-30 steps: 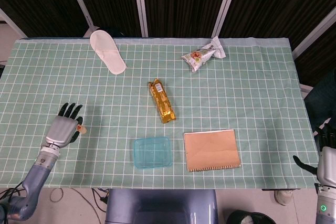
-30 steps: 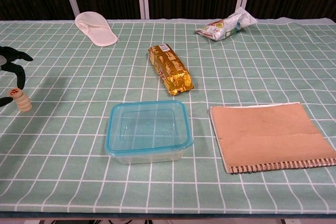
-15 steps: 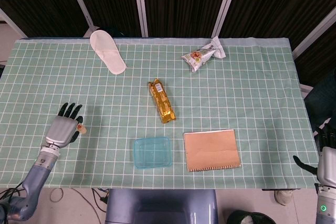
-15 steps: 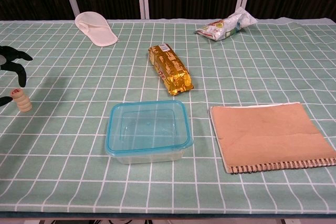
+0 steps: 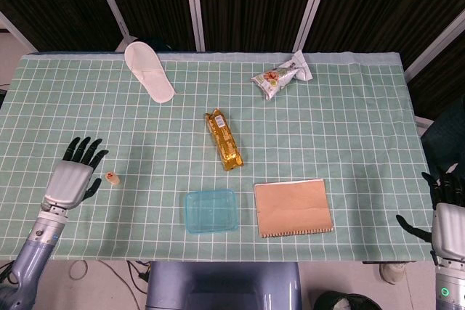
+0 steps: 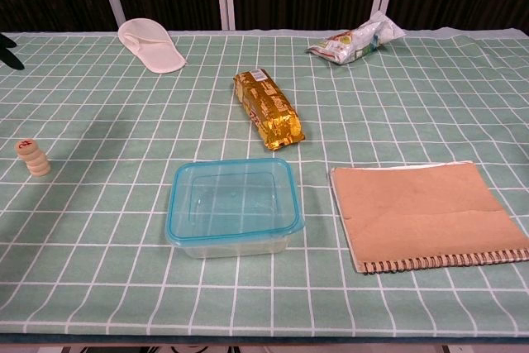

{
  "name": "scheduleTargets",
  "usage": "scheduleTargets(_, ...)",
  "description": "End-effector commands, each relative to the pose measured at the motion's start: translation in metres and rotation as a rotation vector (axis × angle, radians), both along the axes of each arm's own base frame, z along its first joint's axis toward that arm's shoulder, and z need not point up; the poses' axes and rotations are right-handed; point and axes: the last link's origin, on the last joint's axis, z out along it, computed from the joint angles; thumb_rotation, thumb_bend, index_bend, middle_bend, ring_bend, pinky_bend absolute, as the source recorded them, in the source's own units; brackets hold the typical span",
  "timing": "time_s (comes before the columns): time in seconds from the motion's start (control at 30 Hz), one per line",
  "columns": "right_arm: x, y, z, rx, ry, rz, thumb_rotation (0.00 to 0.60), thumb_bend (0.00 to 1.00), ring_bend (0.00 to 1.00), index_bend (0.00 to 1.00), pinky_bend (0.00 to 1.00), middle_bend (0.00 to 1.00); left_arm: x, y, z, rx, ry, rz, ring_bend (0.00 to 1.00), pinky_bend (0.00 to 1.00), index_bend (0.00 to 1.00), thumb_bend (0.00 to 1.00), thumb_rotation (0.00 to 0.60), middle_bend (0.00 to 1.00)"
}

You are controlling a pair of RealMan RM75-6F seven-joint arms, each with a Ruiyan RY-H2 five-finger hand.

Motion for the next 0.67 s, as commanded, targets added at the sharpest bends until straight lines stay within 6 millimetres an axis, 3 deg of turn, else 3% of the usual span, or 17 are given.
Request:
scheduleTargets(0.03,0.006,0.003,-0.003,0.047,-0.011,0.108,0.600,0.20,0.06,0.15,0.00,0.07,-0.005,-0.013,0.013,0.028,-0.024,0.010,0.00,0.07,0.13,0.33,0.600,0.05)
scheduleTargets(0.3,0.012,0.005,-0.007,0.130,0.002,0.275,0.600,0.20,0.06,0.15,0.00,0.07,-0.022,-0.040,0.042,0.127,-0.116,0.060,0.00,0.06,0.01,0.32,0.600,0.00)
scheduleTargets(0.67,0.013,0.007,-0.009,0.185,0.034,0.357,0.600,0.20,0.06,0.14,0.00,0.07,-0.043,-0.064,0.063,0.163,-0.172,0.086,0.00,0.05,0.00,0.32,0.600,0.00)
